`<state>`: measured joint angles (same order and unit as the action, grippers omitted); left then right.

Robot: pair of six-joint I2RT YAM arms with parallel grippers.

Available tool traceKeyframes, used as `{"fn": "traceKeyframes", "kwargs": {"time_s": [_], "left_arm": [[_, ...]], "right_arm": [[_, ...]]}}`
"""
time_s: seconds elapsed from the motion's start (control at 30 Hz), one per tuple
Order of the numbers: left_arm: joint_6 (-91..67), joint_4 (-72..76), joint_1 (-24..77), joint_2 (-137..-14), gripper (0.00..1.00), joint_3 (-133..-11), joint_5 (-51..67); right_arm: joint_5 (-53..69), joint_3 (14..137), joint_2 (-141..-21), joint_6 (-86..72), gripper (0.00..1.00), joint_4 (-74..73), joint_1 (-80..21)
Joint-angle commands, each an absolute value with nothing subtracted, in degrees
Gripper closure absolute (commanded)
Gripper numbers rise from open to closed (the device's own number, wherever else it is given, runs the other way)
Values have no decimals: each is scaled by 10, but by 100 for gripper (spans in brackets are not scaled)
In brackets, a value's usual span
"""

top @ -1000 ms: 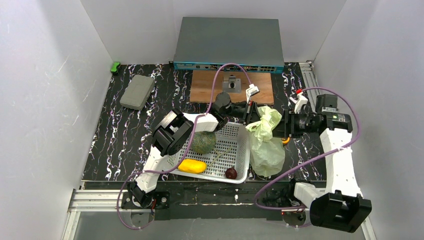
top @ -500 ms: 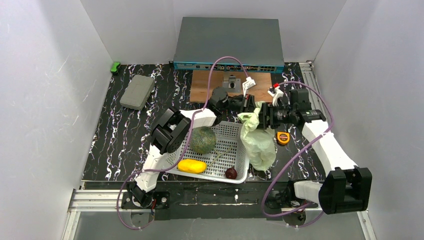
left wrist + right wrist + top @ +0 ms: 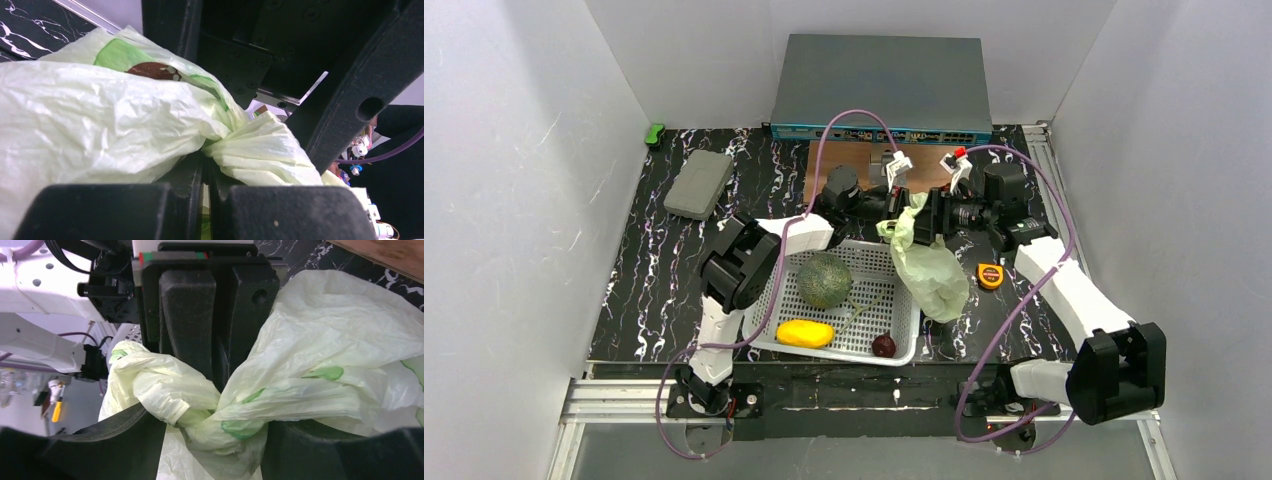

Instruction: Place the fake fruits into the plastic bag and tie a complex knot

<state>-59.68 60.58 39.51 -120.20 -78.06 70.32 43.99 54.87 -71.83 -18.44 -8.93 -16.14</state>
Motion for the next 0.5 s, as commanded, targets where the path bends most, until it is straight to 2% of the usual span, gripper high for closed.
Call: {"fn": "traceKeyframes", "kwargs": {"time_s": [0.0,0.27,0.4,0.47], "left_arm": [[-642,645,413,-1218,100,-784,689],[-664,671,414,-1247,100,-794,666],[-664,670,414,-1248,100,-795,668],[-664,670,414,-1249,100,-797,669]], "right_arm": [[413,532,-668,-112,31,-92,-148],[429,565,-605,-15,8,-284,-75],[449,605,-599,28,6,-378,-32],[463,617,-591,38,8,-417,-10]]}}
